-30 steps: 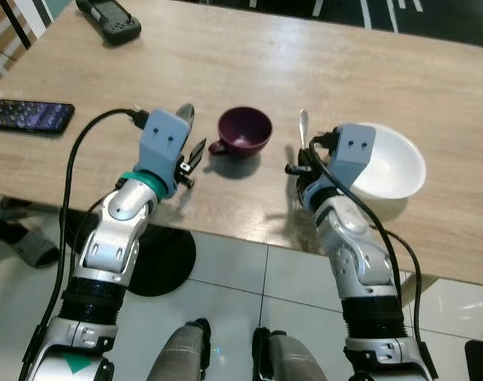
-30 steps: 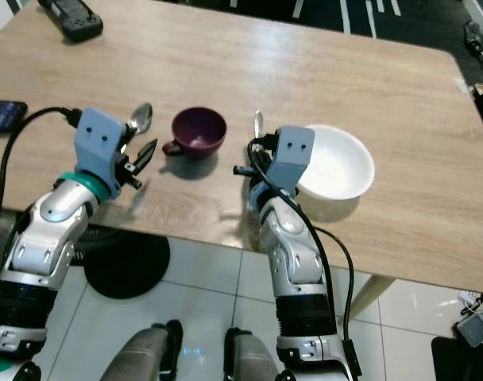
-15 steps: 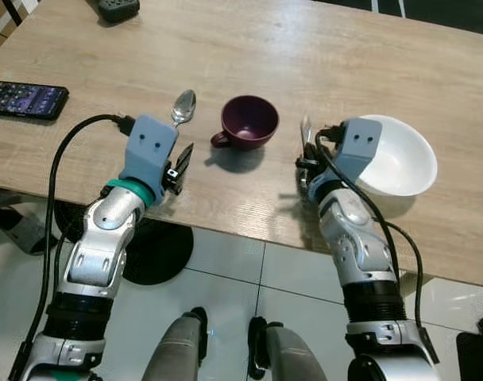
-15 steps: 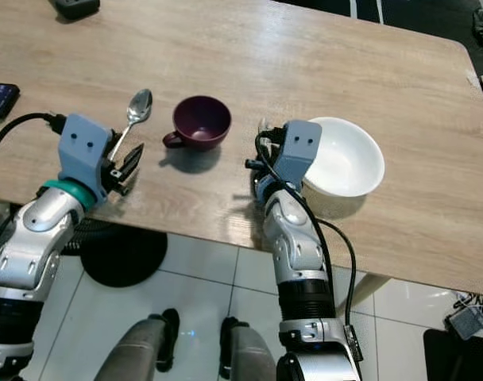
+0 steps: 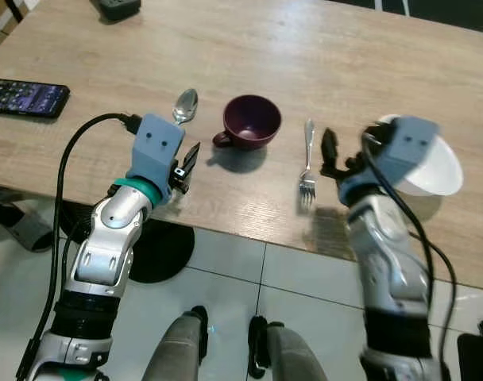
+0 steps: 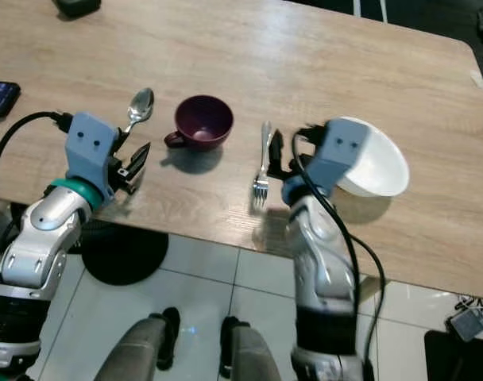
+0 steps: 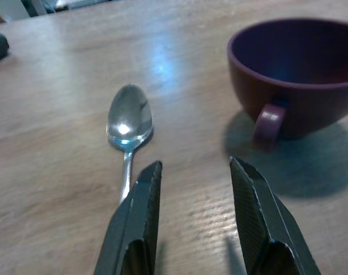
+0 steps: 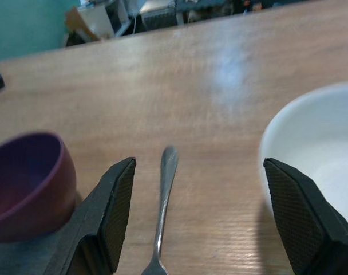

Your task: Setting the table

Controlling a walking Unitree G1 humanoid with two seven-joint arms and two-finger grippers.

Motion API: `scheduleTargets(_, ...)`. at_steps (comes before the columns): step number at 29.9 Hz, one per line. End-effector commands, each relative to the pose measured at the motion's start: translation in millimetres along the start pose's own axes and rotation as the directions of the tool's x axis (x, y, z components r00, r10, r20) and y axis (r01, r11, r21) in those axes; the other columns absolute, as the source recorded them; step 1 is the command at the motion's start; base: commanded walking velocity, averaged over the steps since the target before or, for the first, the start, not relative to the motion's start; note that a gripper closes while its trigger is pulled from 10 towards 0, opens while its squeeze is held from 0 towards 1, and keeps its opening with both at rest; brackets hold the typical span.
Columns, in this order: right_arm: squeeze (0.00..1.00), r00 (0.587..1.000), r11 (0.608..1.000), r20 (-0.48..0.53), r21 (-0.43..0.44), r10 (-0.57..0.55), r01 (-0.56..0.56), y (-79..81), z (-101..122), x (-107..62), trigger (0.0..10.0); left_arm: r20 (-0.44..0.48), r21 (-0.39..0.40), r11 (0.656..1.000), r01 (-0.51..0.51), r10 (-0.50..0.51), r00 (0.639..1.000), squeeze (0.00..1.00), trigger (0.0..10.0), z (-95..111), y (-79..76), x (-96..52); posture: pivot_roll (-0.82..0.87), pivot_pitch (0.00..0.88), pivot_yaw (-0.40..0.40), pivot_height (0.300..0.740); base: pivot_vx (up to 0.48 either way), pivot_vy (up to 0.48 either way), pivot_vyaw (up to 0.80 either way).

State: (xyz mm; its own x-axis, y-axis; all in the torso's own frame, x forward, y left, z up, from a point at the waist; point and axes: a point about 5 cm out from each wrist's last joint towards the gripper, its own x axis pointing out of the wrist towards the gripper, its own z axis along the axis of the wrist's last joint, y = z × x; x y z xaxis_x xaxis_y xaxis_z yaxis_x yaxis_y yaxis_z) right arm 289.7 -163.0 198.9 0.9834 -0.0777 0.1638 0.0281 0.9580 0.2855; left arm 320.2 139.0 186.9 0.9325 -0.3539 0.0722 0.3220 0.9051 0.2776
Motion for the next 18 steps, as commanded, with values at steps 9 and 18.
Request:
scheduleTargets(9, 0.00, 0.997, 0.999, 0.070, -0.019, 0.039, -0.038, -9.4, 21, -13.6, 10.0, -0.027, -0.014, 0.999, 0.043, -0.044, 0.999, 0.00, 10.0, -6, -11.5, 4.0, 0.12, 0.156, 0.018, 0.740, 0.000, 0.000, 0.00)
scheduleTargets(18, 0.00, 0.942, 0.940, 0.105, -0.094, -0.318, 0.328, -72.9, 24, -6.4, 10.0, 0.002, 0.002, 1.000, 0.010, -0.010, 1.000, 0.00, 10.0, -1, -8.2, 11.1, 0.13, 0.116, -0.002, 0.740, 0.000, 0.000, 0.00)
